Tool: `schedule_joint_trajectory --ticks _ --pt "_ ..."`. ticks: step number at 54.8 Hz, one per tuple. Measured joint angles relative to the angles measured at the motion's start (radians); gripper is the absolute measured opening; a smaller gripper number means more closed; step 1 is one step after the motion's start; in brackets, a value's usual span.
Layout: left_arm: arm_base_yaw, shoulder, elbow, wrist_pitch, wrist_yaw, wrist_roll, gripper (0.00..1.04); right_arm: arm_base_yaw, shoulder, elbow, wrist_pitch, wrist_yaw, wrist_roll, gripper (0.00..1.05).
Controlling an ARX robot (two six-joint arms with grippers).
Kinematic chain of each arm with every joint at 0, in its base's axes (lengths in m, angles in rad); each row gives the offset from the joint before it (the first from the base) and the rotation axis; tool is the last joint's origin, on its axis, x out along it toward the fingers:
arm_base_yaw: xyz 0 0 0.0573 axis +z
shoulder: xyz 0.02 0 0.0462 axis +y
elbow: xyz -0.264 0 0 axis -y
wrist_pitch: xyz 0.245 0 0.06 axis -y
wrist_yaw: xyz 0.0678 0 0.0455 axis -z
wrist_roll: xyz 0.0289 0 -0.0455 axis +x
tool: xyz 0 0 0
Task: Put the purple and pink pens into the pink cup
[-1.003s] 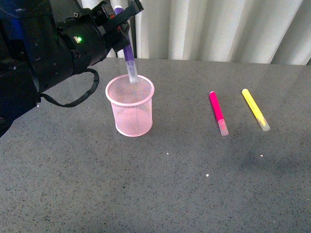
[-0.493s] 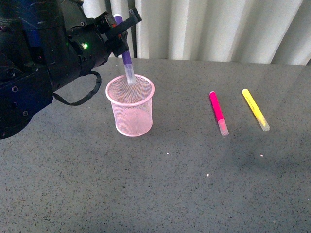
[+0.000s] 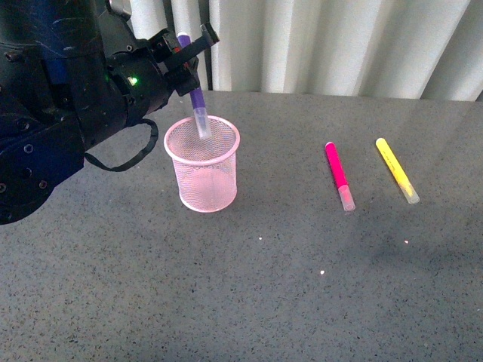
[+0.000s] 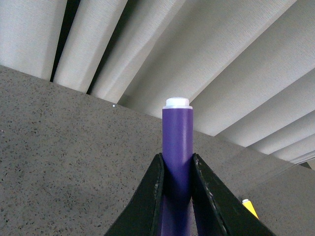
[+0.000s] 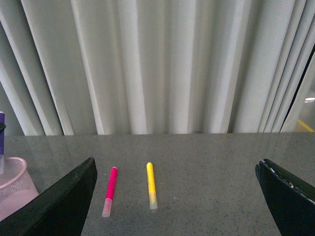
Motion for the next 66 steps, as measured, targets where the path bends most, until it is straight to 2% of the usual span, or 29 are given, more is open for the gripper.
schedule_joint_trajectory --ticks 22,28,32,40,46,50,57,61,66 --pt "-0.008 0.002 -0.008 -0.013 -0.006 -0.013 0.13 0.000 0.000 0.000 0.000 0.000 0.000 0.98" --pt "-0.008 0.002 -0.009 -0.024 -0.002 -0.032 0.29 0.000 0.000 0.000 0.000 0.000 0.000 0.98" --pt "-0.008 0.000 -0.013 -0.028 0.004 -0.037 0.44 0.000 0.000 0.000 0.000 0.000 0.000 0.98" --pt "0.005 -0.068 -0.054 -0.079 0.021 -0.044 0.81 0.000 0.000 0.000 0.000 0.000 0.000 0.98" --pt "0.024 -0.157 -0.080 -0.183 0.028 -0.015 0.99 0.000 0.000 0.000 0.000 0.000 0.000 0.98" --pt "0.039 -0.231 -0.091 -0.295 0.059 0.032 0.98 0.000 0.000 0.000 0.000 0.000 0.000 0.98" --pt "0.076 -0.413 -0.137 -0.545 0.181 0.171 0.98 0.000 0.000 0.000 0.000 0.000 0.000 0.98" --pt "0.100 -0.532 -0.179 -0.700 0.180 0.278 0.98 0.000 0.000 0.000 0.000 0.000 0.000 0.98" --pt "0.113 -0.625 -0.213 -0.769 0.180 0.362 0.98 0.000 0.000 0.000 0.000 0.000 0.000 0.98"
